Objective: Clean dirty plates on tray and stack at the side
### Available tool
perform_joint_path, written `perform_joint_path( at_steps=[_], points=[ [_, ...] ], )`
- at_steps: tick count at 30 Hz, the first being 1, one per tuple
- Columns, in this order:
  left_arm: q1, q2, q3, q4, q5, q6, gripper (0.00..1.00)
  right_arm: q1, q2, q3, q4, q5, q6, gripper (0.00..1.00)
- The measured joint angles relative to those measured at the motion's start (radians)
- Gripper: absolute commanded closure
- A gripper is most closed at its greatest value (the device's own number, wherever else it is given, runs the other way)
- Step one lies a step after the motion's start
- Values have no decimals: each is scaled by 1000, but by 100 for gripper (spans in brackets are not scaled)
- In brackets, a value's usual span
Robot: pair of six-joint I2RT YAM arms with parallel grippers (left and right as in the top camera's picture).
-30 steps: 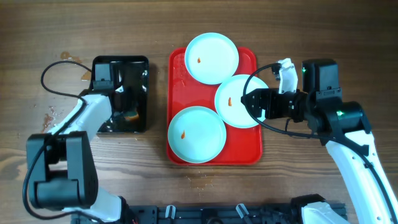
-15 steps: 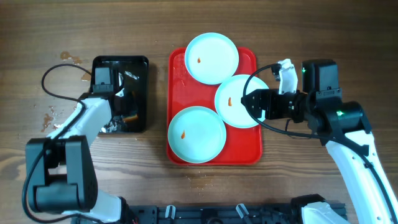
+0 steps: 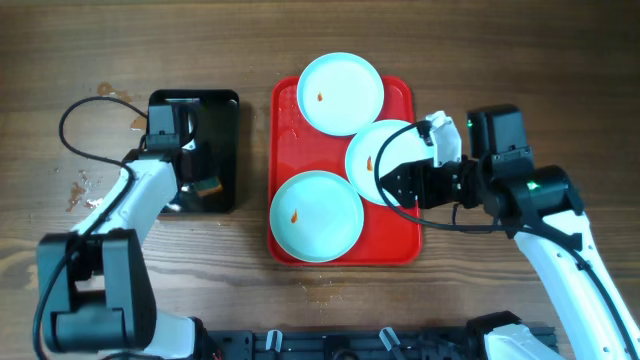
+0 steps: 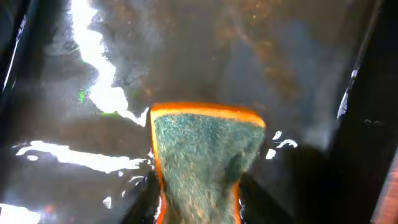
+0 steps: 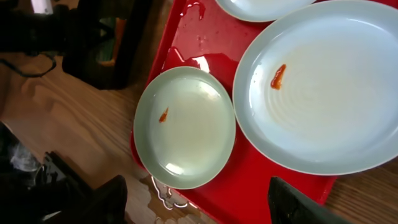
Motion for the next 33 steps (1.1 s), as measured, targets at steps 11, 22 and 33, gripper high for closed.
perform_joint_path(
  at_steps=[11, 22, 33],
  points=[
    [0, -32, 44, -163, 13, 0, 96, 48, 182, 0, -16, 36, 19, 51],
    [-12, -275, 60, -288, 251, -4, 96, 324, 420, -2, 99, 356, 190, 63],
    [-358, -275, 59, -388, 304, -141, 96, 324, 586, -3, 135, 359, 269, 96]
  ],
)
